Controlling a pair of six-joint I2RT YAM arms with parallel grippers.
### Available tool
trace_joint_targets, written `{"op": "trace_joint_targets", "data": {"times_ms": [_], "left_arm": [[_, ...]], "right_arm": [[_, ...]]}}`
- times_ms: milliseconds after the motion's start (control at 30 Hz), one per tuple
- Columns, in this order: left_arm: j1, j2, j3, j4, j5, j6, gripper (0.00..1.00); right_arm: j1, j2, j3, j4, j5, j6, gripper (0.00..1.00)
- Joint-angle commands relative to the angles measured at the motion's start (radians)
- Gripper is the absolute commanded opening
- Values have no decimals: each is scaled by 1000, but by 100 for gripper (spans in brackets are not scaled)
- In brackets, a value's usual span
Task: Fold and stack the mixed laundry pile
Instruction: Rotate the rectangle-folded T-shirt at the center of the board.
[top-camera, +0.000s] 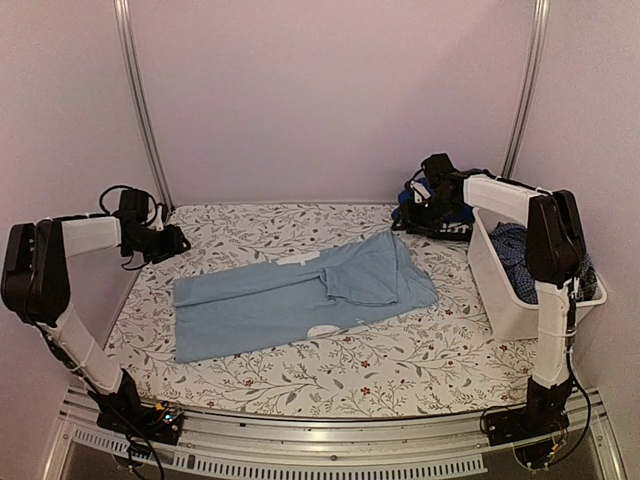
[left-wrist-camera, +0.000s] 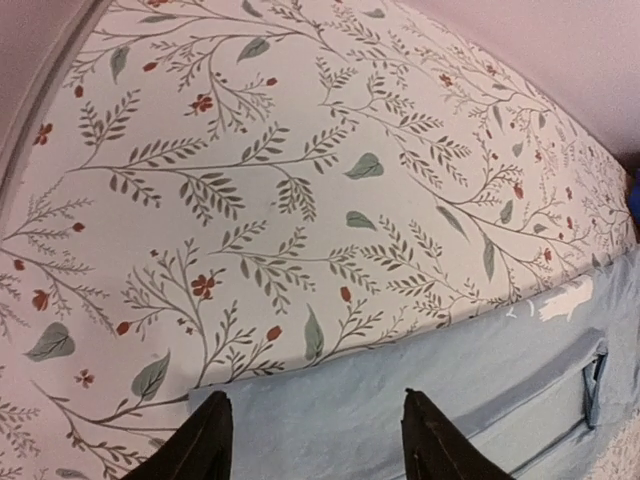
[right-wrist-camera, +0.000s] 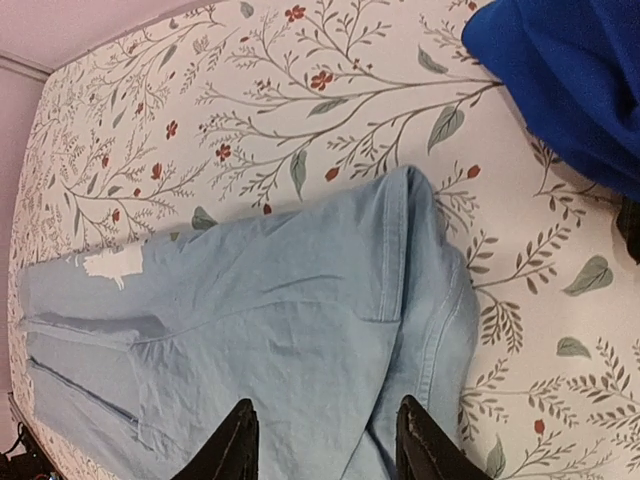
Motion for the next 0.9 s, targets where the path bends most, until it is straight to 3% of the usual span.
{"op": "trace_joint_targets", "data": {"times_ms": [0, 167, 433, 633, 733, 867], "left_arm": [[-170, 114, 94, -114, -23, 124, 54], [-310, 220, 137, -182, -99, 176, 50], [-332, 277, 59, -231, -145, 121, 45], [-332, 230, -65, -277, -160, 43, 44], [-335, 178, -135, -297, -161, 2, 44], [-435, 132, -122, -326, -106, -46, 42]], "right_arm": [[64, -106, -156, -31, -76, 15, 44], [136, -148, -293, -22, -103, 38, 43], [162, -21, -306, -33, -39, 22, 43], [161, 132, -129, -81, 53, -65, 42], [159, 240, 38, -122, 111, -108, 42], [155, 367, 312, -179, 175, -147, 42]]}}
